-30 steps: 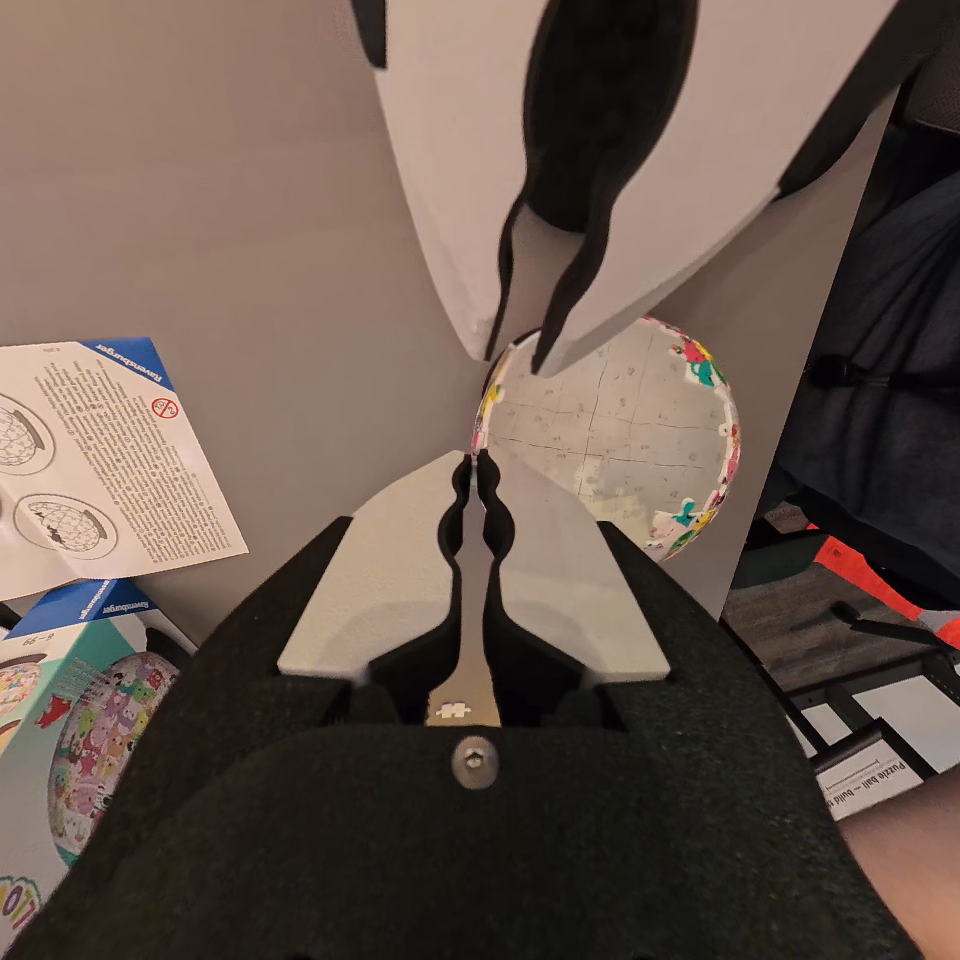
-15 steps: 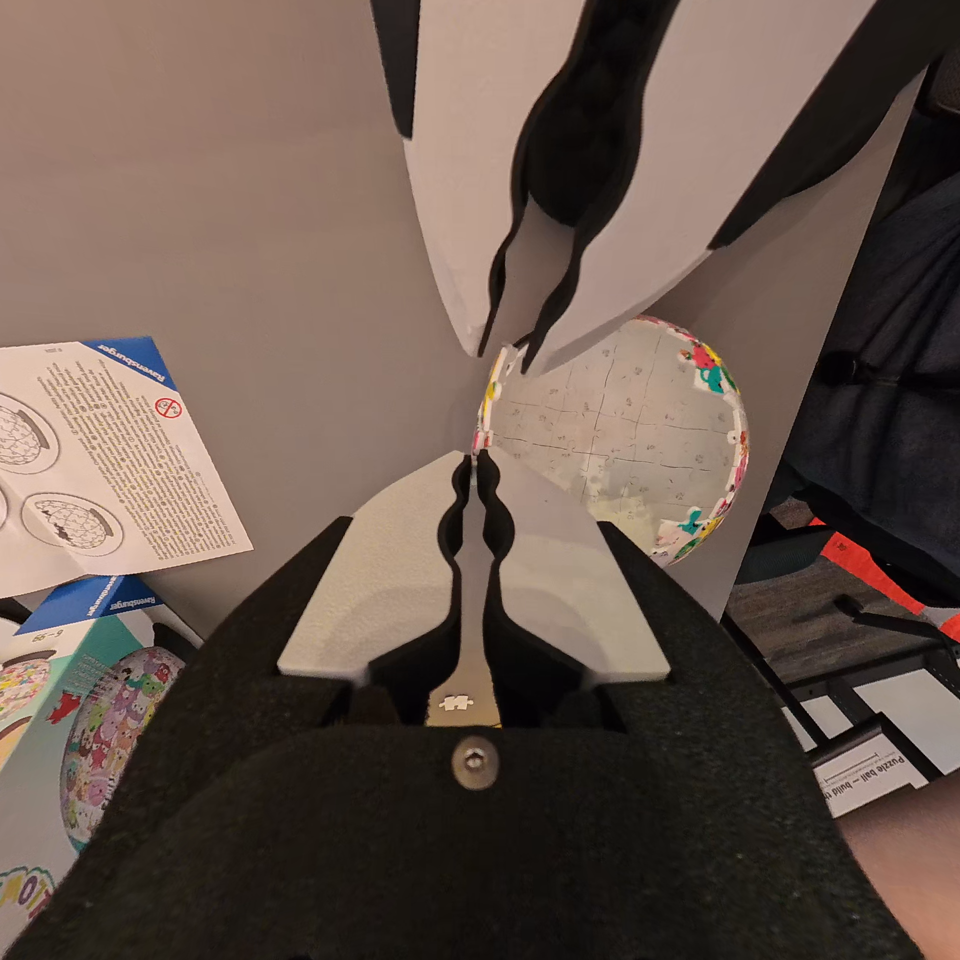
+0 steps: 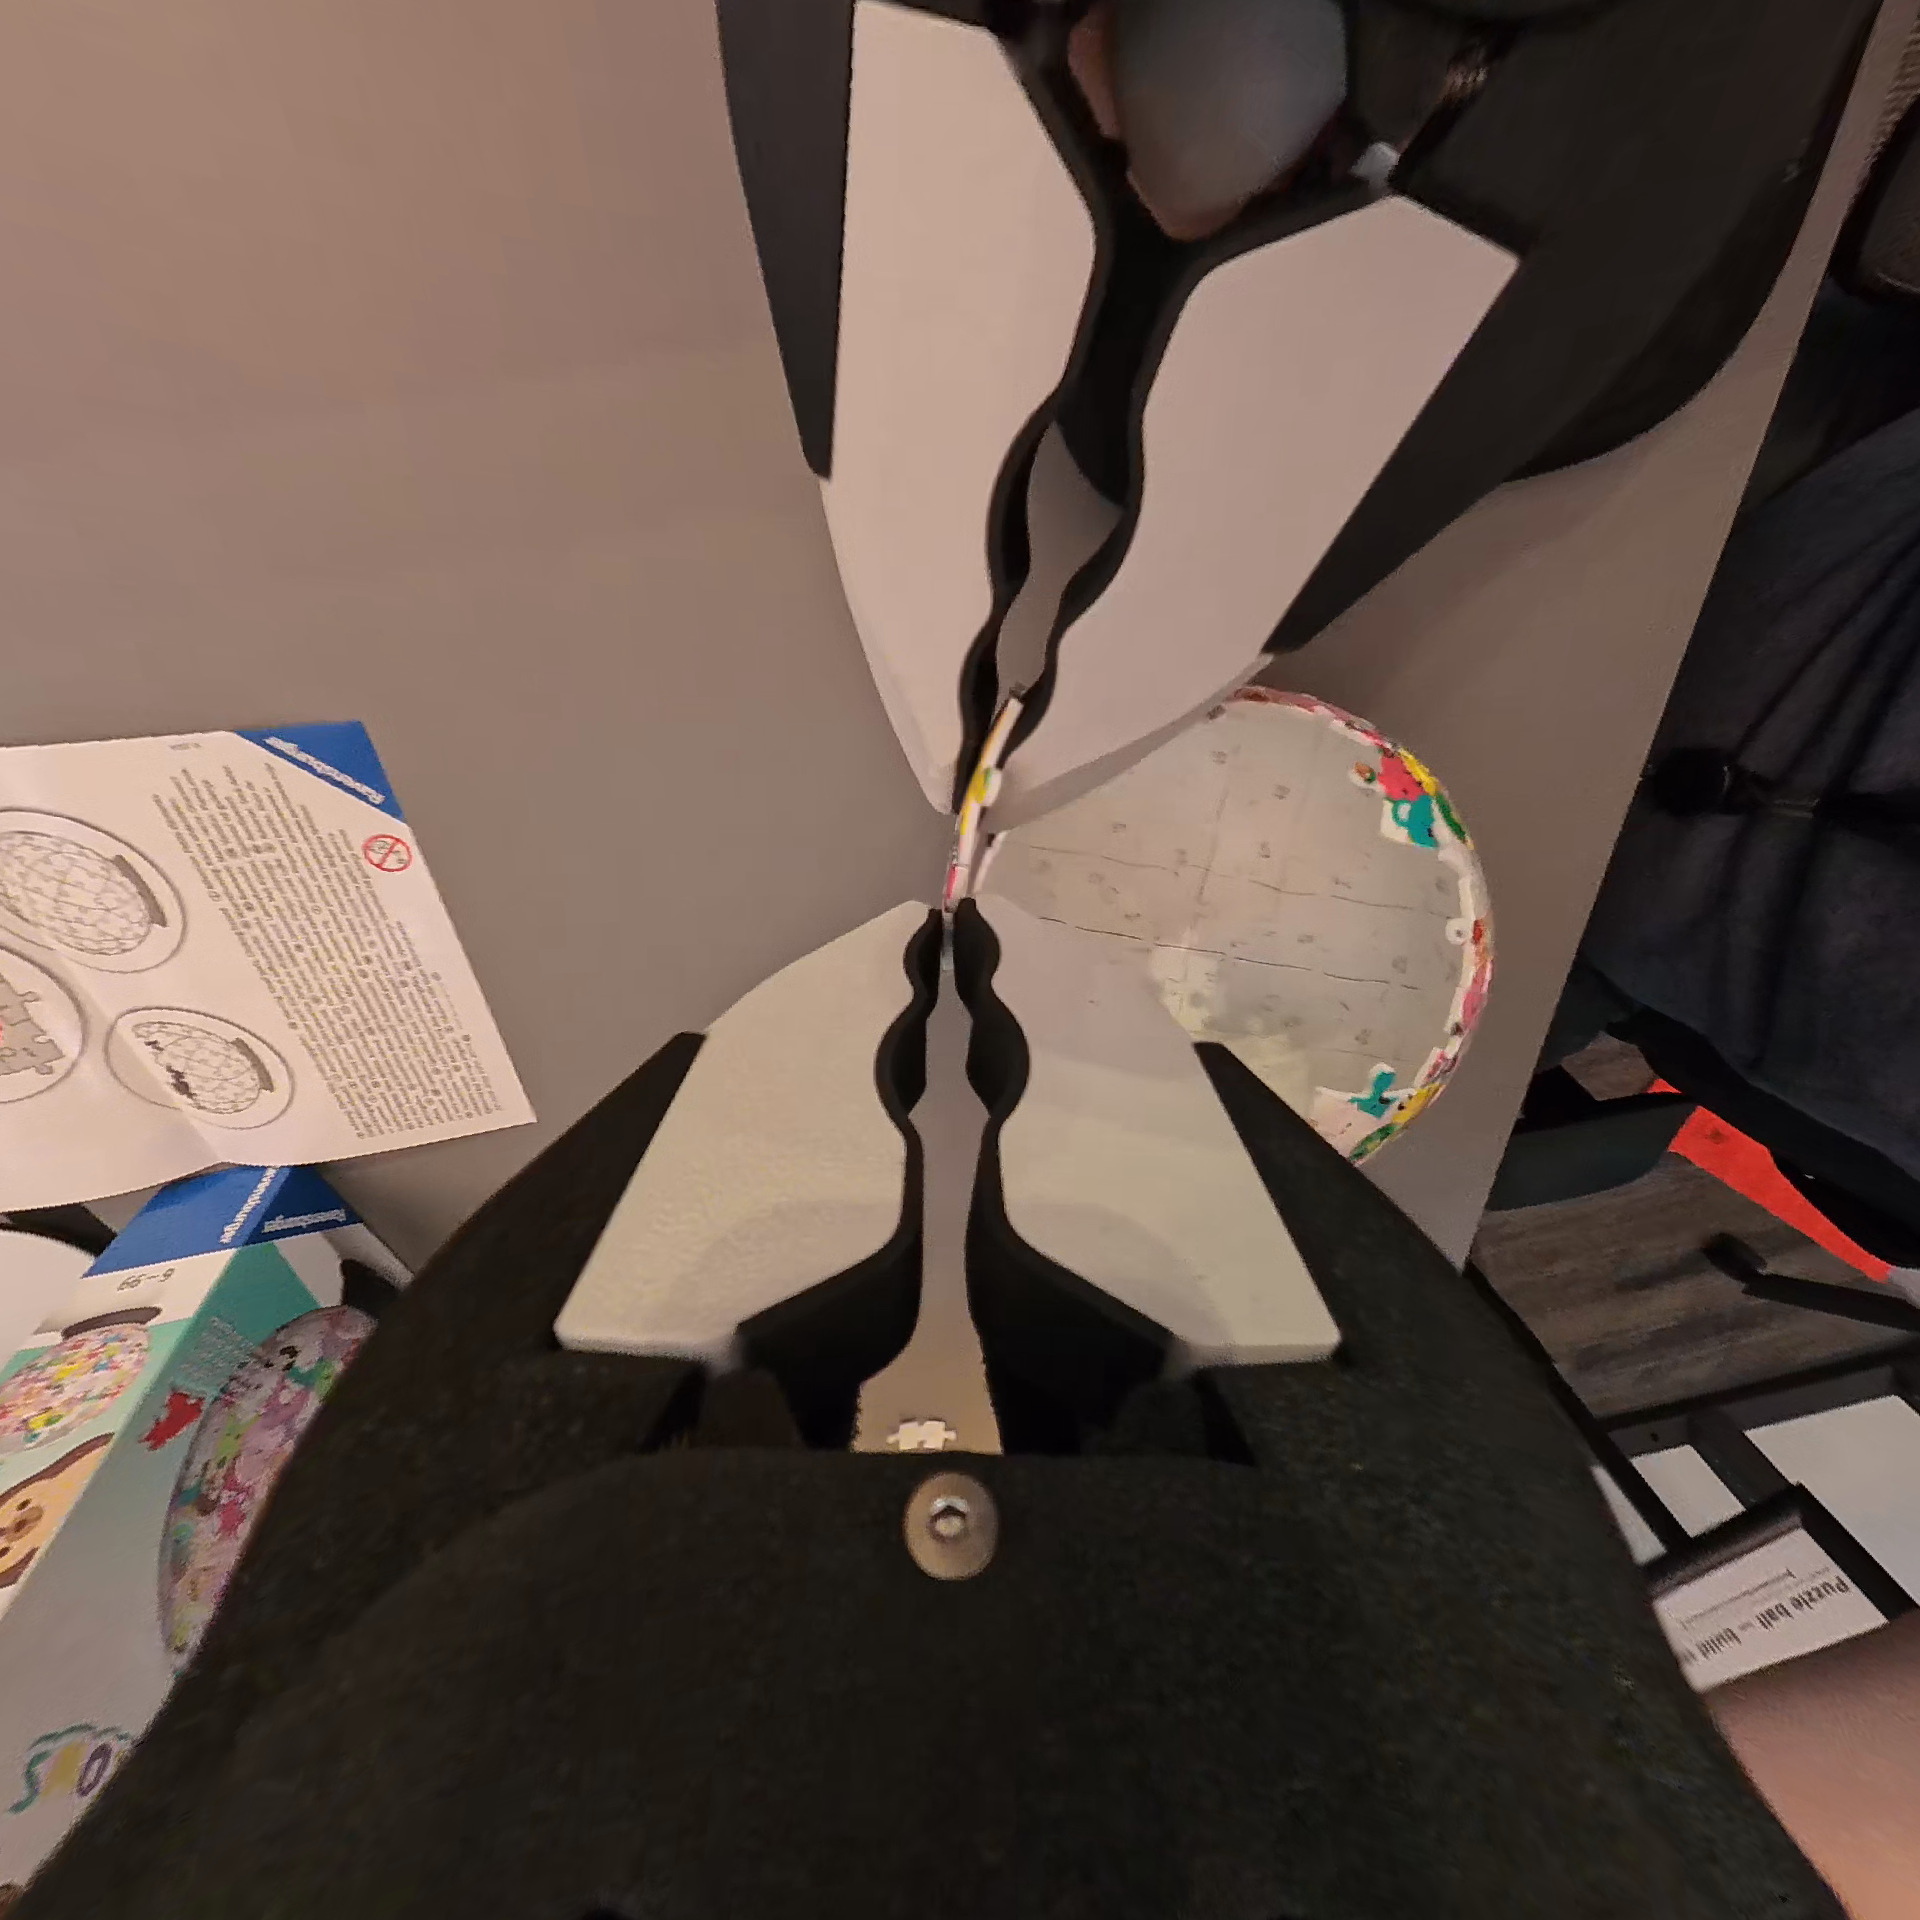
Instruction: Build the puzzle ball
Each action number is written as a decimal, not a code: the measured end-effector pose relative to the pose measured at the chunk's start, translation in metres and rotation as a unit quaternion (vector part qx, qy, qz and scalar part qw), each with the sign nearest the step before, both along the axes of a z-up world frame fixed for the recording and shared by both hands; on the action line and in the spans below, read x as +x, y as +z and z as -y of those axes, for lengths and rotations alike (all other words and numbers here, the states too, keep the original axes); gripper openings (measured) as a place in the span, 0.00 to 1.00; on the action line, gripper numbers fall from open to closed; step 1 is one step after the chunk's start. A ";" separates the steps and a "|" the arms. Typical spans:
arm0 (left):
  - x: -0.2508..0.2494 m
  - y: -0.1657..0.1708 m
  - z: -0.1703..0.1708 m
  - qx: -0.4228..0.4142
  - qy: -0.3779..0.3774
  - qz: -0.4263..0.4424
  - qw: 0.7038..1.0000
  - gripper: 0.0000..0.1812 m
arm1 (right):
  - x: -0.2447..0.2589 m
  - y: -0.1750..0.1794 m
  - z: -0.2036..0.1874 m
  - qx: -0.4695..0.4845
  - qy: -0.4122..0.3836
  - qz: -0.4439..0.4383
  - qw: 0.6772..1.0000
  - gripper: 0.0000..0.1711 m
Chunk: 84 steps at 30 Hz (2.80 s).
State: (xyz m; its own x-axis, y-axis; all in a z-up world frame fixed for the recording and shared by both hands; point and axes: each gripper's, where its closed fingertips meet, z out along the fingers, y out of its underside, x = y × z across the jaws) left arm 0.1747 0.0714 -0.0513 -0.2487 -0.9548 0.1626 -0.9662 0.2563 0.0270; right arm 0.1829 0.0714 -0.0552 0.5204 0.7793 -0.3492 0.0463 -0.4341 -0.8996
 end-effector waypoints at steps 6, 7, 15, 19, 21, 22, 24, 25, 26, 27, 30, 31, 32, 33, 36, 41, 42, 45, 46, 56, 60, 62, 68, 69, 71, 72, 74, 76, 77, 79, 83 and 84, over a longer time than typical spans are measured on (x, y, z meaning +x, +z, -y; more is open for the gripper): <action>-0.002 -0.001 -0.002 0.017 -0.001 -0.005 1.000 0.01 | -0.001 -0.001 -0.002 0.001 -0.010 0.002 1.000 0.03; -0.003 -0.002 -0.003 0.019 -0.001 -0.007 1.000 0.01 | 0.000 -0.001 -0.001 0.008 -0.007 0.017 1.000 0.15; -0.007 -0.003 -0.006 0.026 0.003 -0.014 1.000 0.01 | 0.024 0.017 0.003 0.050 -0.014 0.017 0.999 0.12; -0.006 -0.004 -0.004 0.027 -0.002 -0.017 0.999 0.01 | 0.015 0.004 0.004 0.039 0.000 0.042 0.998 0.10; -0.005 -0.005 -0.003 0.026 -0.006 -0.019 0.999 0.01 | 0.011 0.001 0.005 0.036 0.006 0.046 0.998 0.10; -0.005 -0.005 -0.003 0.026 -0.008 -0.021 0.999 0.01 | 0.011 -0.001 0.005 0.033 0.007 0.048 0.998 0.07; -0.005 -0.006 -0.002 0.025 -0.011 -0.022 0.999 0.01 | 0.010 -0.002 0.007 0.029 0.015 0.048 0.998 0.02; -0.006 -0.006 -0.001 0.022 -0.014 -0.023 0.999 0.01 | 0.010 -0.003 0.006 0.028 0.012 0.048 0.998 0.01; -0.006 -0.006 0.001 0.018 -0.018 -0.022 0.999 0.01 | 0.010 -0.004 0.006 0.024 0.012 0.049 0.998 0.01; -0.006 -0.006 0.003 0.012 -0.019 -0.020 1.000 0.01 | 0.009 -0.005 0.006 0.017 0.013 0.047 0.999 0.01; 0.001 -0.001 0.009 -0.013 -0.001 0.014 1.000 0.13 | 0.010 -0.004 0.005 0.011 0.007 0.036 0.999 0.01; 0.004 0.003 0.007 -0.010 0.002 0.032 0.999 0.14 | 0.011 -0.003 0.005 0.010 0.003 0.032 0.999 0.01; 0.006 0.008 0.004 -0.003 0.002 0.053 0.999 0.17 | 0.012 -0.003 0.004 0.009 -0.005 0.030 0.999 0.01; 0.007 0.013 -0.001 0.005 0.001 0.074 0.997 0.19 | 0.014 -0.003 0.005 0.009 -0.011 0.029 0.999 0.01; 0.011 0.037 -0.014 0.028 0.011 0.160 0.987 0.20 | 0.015 -0.007 0.011 0.009 -0.017 0.039 0.999 0.01; 0.012 0.111 -0.034 0.114 0.016 0.405 0.907 0.18 | 0.010 -0.013 0.020 0.021 -0.018 0.081 0.996 0.01; 0.007 0.129 -0.037 0.138 0.020 0.457 0.879 0.17 | 0.010 -0.015 0.020 0.023 -0.021 0.092 0.995 0.01; -0.015 0.165 -0.047 0.175 0.074 0.556 0.809 0.18 | 0.009 -0.018 0.019 0.025 -0.025 0.104 0.994 0.01; -0.021 0.175 -0.049 0.177 0.095 0.579 0.790 0.23 | 0.008 -0.018 0.019 0.025 -0.026 0.101 0.994 0.01; -0.086 0.298 -0.007 0.233 0.063 0.780 0.578 0.20 | 0.013 -0.009 0.018 0.014 -0.025 0.045 0.999 0.01; -0.098 0.312 0.018 0.208 0.039 0.764 0.609 0.00 | 0.014 -0.012 0.016 0.010 -0.024 0.046 0.999 0.01; -0.102 0.318 0.036 0.204 0.009 0.759 0.618 0.00 | 0.012 -0.014 0.016 0.003 -0.019 0.037 0.999 0.01; -0.114 0.343 0.065 0.221 0.003 0.771 0.598 0.00 | 0.009 -0.008 0.017 0.000 -0.012 0.003 1.000 0.01; -0.115 0.347 0.067 0.204 0.008 0.778 0.595 0.00 | 0.010 -0.007 0.016 0.004 -0.015 0.000 1.000 0.01; -0.109 0.345 0.066 0.160 0.010 0.774 0.613 0.00 | 0.010 -0.005 0.016 0.009 -0.019 -0.009 1.000 0.01; -0.102 0.339 0.062 0.143 0.019 0.761 0.632 0.00 | 0.010 -0.003 0.017 0.014 -0.024 -0.020 0.999 0.01; -0.082 0.312 0.054 0.099 0.029 0.705 0.701 0.05 | 0.008 -0.001 0.021 0.019 -0.027 -0.040 0.999 0.01; -0.062 0.276 0.045 0.075 0.037 0.629 0.773 0.10 | 0.008 -0.004 0.022 0.019 -0.034 -0.044 0.998 0.01; -0.053 0.259 0.040 0.076 0.038 0.596 0.799 0.11 | 0.008 -0.008 0.021 0.017 -0.039 -0.041 0.998 0.01; -0.037 0.228 0.028 0.085 0.038 0.538 0.838 0.11 | 0.005 -0.014 0.020 0.011 -0.033 -0.039 0.999 0.01; -0.016 0.162 0.016 0.050 0.050 0.398 0.915 0.13 | 0.000 -0.020 0.022 0.007 -0.023 -0.027 0.999 0.01; -0.012 0.148 0.014 0.045 0.051 0.369 0.927 0.13 | 0.001 -0.019 0.021 0.009 -0.027 -0.027 0.999 0.01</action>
State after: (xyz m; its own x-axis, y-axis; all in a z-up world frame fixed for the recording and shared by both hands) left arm 0.1626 0.0572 0.0970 -0.1684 -0.9808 -0.0981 -0.7490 0.1920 -0.6341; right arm 0.1838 0.0503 -0.0744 0.5424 0.7573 -0.3637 -0.0252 -0.4181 -0.9080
